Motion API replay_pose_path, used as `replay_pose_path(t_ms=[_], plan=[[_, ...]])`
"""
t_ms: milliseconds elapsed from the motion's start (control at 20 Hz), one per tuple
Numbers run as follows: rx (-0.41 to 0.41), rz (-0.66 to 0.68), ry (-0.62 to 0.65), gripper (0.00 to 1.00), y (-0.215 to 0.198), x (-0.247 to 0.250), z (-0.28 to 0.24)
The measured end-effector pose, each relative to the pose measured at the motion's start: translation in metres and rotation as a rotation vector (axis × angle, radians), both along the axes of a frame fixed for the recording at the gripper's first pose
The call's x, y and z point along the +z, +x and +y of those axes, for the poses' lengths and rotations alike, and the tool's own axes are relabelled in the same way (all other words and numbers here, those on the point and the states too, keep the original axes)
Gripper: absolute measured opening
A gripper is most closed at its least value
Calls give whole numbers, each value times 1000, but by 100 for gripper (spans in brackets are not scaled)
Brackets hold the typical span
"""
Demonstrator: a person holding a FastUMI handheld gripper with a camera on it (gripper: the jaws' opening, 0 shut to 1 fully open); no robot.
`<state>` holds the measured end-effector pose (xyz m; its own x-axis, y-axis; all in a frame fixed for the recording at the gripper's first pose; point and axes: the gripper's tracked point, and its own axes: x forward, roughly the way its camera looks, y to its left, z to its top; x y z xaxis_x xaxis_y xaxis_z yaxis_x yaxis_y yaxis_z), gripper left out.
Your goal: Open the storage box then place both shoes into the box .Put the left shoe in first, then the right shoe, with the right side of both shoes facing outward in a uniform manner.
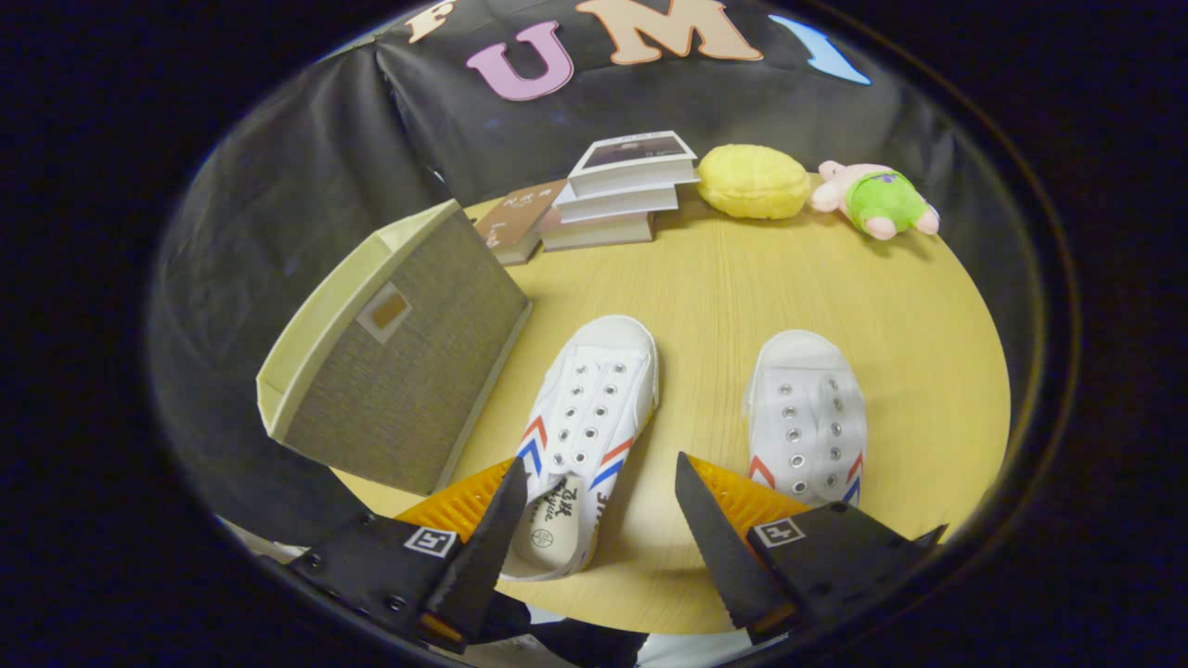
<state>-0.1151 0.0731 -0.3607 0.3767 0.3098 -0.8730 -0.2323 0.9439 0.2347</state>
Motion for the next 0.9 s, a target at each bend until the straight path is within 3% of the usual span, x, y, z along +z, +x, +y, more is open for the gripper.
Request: replay_pose_path(t_ms=[200,550,900], plan=[[46,58,-55,99,-8,-20,-5],[51,129,-54,65,-5,-39,1],[-15,172,-4,26,-7,-38,12]])
